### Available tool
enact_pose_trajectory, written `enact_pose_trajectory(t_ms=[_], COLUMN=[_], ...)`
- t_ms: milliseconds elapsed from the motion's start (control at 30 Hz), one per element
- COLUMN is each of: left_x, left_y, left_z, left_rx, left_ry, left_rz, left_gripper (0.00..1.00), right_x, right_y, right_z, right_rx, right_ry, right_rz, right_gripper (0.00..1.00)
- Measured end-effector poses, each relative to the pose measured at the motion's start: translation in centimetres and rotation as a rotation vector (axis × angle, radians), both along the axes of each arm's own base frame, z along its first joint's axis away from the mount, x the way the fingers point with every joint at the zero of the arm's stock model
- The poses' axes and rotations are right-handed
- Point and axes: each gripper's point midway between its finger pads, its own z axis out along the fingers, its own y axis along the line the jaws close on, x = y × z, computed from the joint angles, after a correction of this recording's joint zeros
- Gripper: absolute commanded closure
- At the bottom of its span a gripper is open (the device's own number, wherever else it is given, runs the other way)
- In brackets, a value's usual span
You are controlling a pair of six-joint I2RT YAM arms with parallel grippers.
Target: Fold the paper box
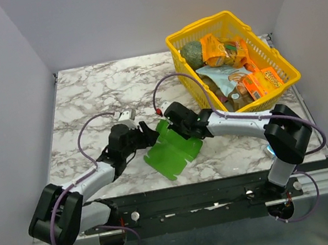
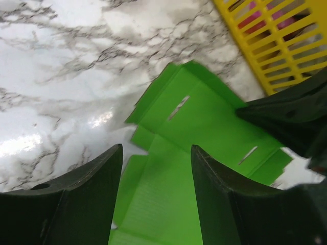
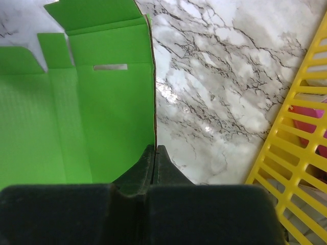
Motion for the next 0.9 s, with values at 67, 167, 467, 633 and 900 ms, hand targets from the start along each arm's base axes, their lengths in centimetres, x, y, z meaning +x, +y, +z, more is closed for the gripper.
enact_pose_trajectory(t_ms=[67,167,467,633,900], left_x=[0.4,1.2,3.6,4.4,5.8], left_y=[-0.7,-1.6,-4.1,-4.6,-5.3], left_z=[1.2,3.1,3.2,3.2,4.2], left_rx=[-0.045,-0.106,-0.206,-0.225,-0.275], left_ry=[-0.014,-0.029,0.078,0.114,0.13], left_rz=[0.007,0.034,0.092,0.133,0.172], left_gripper=[0.3,0.3,0.28,0.27,0.35], right_x=[0.0,0.0,0.2,0.0,-0.2], right_y=[0.1,0.0,-0.4,-0.4,-0.4], right_z=[-0.4,-0.5,-0.6,-0.1,1.5], right_rx=[-0.017,-0.028,-0.045,-0.035,0.009], right_ry=[-0.009,-0.028,-0.094,-0.13,-0.19], right_rz=[-0.006,-0.024,-0.06,-0.065,-0.088], right_gripper=[0.99,0.99,0.99,0.99,0.99])
